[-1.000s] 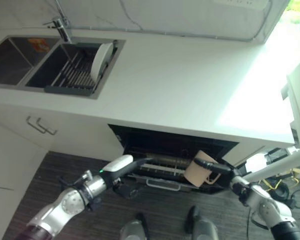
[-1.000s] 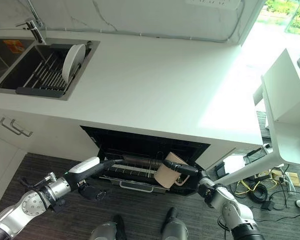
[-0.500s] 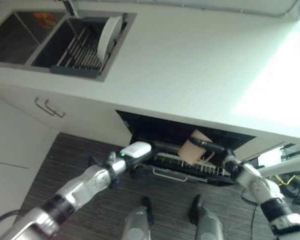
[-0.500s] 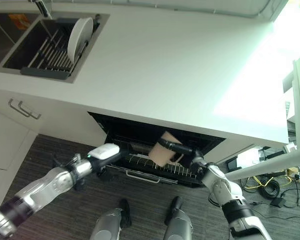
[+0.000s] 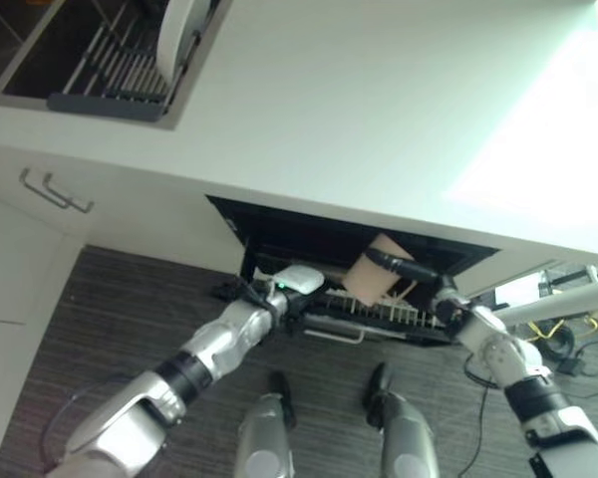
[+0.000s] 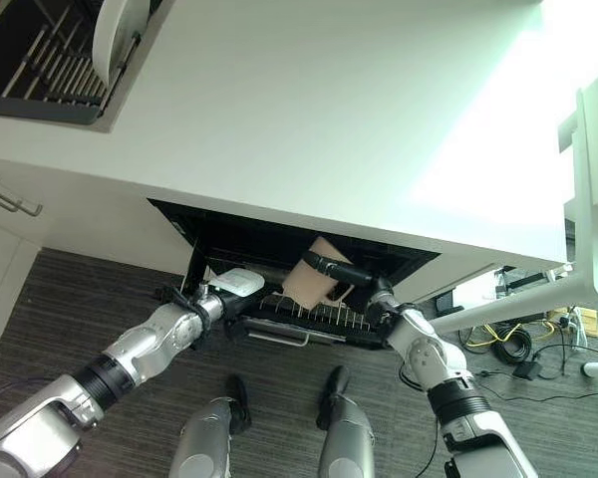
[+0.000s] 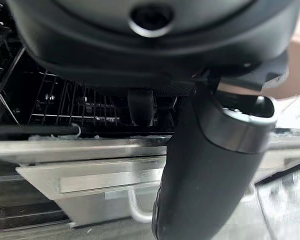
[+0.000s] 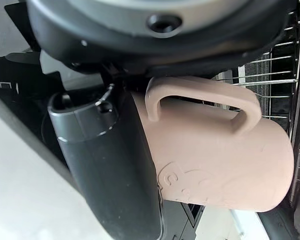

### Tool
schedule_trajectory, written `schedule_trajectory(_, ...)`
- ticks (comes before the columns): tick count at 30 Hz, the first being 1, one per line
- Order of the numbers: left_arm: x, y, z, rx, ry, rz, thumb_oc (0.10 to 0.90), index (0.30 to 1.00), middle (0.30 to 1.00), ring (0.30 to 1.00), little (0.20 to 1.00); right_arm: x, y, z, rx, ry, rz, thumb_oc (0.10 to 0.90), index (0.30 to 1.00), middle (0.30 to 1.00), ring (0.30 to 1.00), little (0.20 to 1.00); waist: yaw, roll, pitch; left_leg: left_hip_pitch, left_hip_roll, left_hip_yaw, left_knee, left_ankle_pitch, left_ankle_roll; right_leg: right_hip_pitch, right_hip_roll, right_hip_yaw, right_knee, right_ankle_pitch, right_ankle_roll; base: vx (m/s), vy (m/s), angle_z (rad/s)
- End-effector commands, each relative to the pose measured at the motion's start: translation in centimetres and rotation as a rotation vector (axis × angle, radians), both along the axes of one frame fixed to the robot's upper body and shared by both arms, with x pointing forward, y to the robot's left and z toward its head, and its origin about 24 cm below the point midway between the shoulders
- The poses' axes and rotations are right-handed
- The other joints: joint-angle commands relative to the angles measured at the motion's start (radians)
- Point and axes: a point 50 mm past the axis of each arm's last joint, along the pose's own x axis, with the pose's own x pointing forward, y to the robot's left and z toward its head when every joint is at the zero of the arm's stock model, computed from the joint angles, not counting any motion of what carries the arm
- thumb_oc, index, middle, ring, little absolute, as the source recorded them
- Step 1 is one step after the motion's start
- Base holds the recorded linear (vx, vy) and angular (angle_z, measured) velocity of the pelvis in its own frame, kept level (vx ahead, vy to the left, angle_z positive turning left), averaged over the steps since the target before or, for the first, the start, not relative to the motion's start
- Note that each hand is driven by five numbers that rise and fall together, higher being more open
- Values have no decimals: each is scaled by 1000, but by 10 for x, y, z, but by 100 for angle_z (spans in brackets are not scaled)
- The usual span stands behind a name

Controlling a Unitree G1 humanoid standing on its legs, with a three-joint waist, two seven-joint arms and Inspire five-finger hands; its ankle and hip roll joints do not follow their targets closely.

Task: Place the dishes in the dishwasher.

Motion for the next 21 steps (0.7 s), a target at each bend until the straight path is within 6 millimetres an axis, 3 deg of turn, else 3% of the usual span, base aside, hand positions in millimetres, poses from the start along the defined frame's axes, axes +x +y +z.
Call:
schedule_trajectory(1,-67,9,-87,167,628,17,800,900,900,900,900,25,-4,72,24,-253,-1,400,300,300,300,300,-25,4,12,25,14,-51,-79,38,-24,77,-25,101,48,-142,124,-29,31,-8)
schedule_trajectory(10,-70,37,-53,248,742,5,800,900,900,900,900,26,-57,70,-102,-222,-164,400,300,300,300,300,-16,52,29,42,4,-37,-79,33,-28,95,-60,58,48,-132,126,-10,26,1)
schedule_trajectory(15,-64,45,-11,250,683,-54,800,900,900,900,900,25,-91,70,-197,-209,-292,400,300,300,300,300,7,77,40,45,-8,-36,-79,28,-22,100,-83,26,48,-119,131,-20,10,16)
schedule_trajectory(21,-56,46,16,221,564,-83,800,900,900,900,900,22,-105,61,-284,-191,-328,400,300,300,300,300,19,86,47,35,-10,-36,-79,27,-19,94,-87,12,48,-115,130,-33,-12,18)
